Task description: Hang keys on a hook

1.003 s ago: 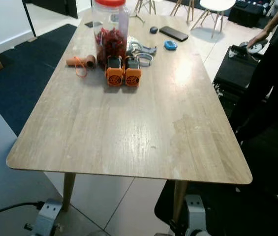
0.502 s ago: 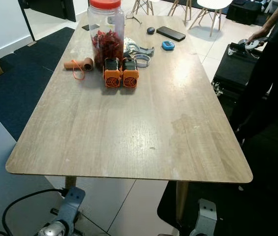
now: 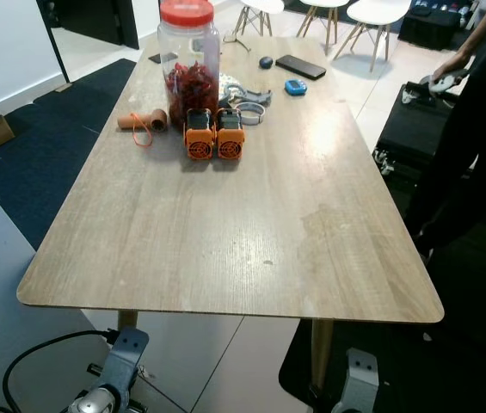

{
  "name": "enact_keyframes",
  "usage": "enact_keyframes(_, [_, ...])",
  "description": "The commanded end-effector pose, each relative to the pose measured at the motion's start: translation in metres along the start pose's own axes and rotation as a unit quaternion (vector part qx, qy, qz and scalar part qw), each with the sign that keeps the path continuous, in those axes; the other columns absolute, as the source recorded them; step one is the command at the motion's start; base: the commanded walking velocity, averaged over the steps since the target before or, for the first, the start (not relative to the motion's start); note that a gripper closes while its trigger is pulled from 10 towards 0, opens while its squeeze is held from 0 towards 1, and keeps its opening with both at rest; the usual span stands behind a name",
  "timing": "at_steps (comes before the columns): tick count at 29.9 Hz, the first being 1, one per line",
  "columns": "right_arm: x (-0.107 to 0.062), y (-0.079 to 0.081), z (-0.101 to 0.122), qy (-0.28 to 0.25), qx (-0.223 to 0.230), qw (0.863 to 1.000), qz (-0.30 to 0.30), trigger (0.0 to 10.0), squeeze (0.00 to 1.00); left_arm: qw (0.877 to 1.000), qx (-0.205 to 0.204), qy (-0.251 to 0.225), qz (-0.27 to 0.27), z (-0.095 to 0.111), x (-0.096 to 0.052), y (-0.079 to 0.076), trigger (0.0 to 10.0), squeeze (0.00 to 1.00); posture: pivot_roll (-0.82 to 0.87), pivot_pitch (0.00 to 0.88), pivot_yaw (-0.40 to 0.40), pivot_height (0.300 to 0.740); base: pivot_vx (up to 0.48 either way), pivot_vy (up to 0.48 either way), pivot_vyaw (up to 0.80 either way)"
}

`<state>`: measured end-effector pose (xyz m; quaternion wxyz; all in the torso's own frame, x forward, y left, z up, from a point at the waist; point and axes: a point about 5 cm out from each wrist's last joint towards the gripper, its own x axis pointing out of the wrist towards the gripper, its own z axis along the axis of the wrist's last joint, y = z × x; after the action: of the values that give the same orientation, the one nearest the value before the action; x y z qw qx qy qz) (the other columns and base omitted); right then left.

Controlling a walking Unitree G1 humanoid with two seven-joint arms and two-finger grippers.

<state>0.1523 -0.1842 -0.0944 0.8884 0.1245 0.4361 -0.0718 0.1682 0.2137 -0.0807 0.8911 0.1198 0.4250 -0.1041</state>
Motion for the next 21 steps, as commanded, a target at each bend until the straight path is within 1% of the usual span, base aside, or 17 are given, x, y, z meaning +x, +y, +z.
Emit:
enact_keyframes(1, [0.0,-0.005,0.002,0.003,-0.011,1.0,-0.002,10.0,0.0,1.0,-0.001,0.001,-0.008,-0.001,0.002,-0.009,10.0,0.0,0.07,0.004,-0.065,0.74,0.0,0.0,0.0])
enact_keyframes(10, [0.001,-0.01,0.008,0.001,-0.026,1.0,-0.002,10.0,0.0,1.0,-0.01,-0.016,-0.009,0.004,0.004,-0.017,10.0,0.0,0.07,0.013,-0.079,0.74,0.0,0.0,0.0])
enact_keyframes(16, [0.001,-0.006,0.007,0.003,-0.022,1.0,0.0,10.0,0.0,0.999,0.007,-0.035,-0.023,0.013,0.005,-0.019,10.0,0.0,0.08,0.02,-0.056,0.74,0.0,0.0,0.0])
enact_keyframes(21, [0.001,0.002,0.001,0.005,-0.005,1.0,0.001,10.0,0.0,0.998,0.028,-0.043,-0.031,0.02,0.006,-0.013,10.0,0.0,0.11,0.028,-0.011,0.74,0.0,0.0,0.0])
